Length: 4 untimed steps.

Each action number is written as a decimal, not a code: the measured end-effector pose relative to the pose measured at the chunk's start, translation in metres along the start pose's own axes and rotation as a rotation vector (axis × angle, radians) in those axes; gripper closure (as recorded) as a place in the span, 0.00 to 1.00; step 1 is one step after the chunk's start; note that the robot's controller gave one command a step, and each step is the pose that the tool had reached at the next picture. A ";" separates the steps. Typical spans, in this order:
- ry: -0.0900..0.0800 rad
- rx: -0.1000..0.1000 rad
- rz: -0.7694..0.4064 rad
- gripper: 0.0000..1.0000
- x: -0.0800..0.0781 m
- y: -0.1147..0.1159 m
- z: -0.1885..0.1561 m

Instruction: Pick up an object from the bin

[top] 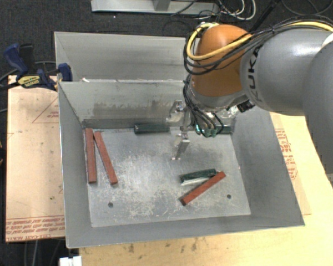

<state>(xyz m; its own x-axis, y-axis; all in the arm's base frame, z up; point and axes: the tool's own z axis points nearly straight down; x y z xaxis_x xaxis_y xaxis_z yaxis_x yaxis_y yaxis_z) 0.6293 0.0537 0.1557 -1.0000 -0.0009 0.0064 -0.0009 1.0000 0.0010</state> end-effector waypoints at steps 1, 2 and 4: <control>-0.008 0.000 0.001 0.00 -0.002 0.000 -0.005; -0.015 -0.002 -0.058 0.00 0.013 -0.016 0.013; -0.008 0.001 -0.142 0.00 0.054 -0.038 0.069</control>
Offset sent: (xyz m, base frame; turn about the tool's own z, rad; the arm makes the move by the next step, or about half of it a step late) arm -0.0495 -0.0624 -0.0586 -0.1562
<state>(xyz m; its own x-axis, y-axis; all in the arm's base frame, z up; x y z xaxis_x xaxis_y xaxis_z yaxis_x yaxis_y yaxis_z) 0.5748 0.0156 0.0870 -0.9899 -0.1419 -0.0019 -0.1419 0.9899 0.0002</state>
